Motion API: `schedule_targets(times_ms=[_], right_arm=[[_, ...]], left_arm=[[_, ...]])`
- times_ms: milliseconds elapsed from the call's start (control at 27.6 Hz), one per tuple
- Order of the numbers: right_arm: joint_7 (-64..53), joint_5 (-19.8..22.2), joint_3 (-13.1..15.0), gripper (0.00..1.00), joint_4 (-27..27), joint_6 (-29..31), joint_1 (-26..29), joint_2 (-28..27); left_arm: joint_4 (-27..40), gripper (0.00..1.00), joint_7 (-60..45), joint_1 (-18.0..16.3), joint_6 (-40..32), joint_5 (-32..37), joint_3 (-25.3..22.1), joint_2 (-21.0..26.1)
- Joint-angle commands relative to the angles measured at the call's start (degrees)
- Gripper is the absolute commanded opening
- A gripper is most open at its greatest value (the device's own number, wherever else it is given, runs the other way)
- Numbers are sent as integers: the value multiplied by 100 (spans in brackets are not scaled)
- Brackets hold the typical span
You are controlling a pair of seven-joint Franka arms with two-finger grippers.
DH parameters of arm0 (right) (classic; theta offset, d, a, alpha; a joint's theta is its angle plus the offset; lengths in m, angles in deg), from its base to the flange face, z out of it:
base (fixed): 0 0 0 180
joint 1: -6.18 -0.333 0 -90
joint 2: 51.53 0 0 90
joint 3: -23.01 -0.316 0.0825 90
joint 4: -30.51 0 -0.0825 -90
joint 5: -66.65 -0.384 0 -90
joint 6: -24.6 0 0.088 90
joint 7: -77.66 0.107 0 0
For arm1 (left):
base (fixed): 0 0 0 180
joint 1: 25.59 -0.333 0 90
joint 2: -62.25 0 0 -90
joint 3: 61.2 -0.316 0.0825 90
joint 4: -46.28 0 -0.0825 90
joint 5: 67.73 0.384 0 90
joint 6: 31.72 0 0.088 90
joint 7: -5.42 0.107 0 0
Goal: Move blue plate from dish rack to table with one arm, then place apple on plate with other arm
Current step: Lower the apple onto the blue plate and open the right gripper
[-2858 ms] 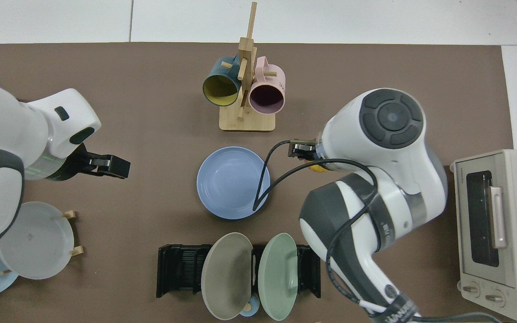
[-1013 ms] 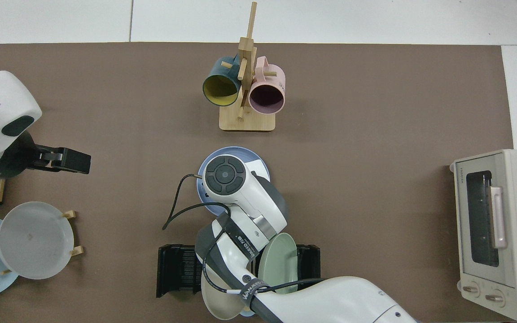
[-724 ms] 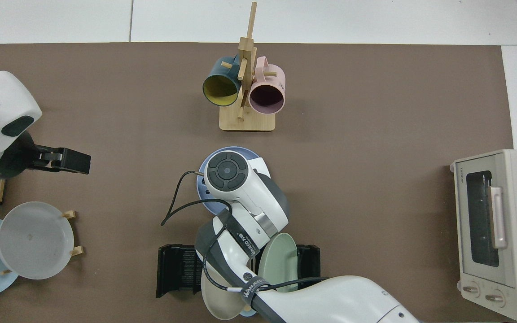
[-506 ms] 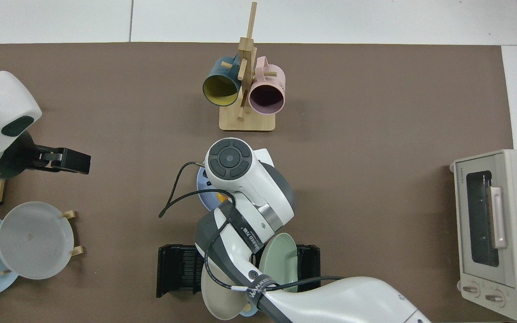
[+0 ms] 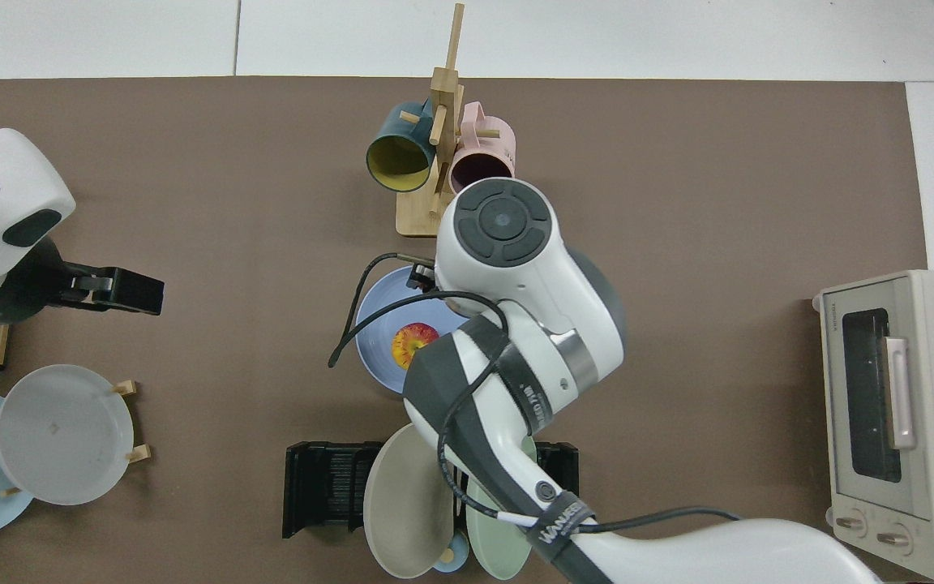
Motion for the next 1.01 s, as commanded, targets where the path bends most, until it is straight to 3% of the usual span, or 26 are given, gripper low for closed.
schedule_targets(times_ms=[0, 326, 543, 796, 977], right_arm=[[-980, -74, -59, 100, 357, -85, 550, 567], [-2220, -48, -24, 100, 911, -111, 1279, 1209], [-3301, 14, -33, 100, 947, -656, 1956, 1508], [-4294, 23, -24, 100, 1104, -718, 2589, 1850], [-4568, 23, -6, 100, 1385, -700, 2774, 2193]], left_arm=[[-140, 100, 4, 87, -145, 54, -82, 43], [-140, 100, 4, 87, -145, 54, -82, 43], [-148, 100, 4, 87, -145, 54, -82, 43], [-140, 100, 4, 87, -145, 54, -82, 43], [-140, 100, 4, 87, -145, 54, -82, 43]])
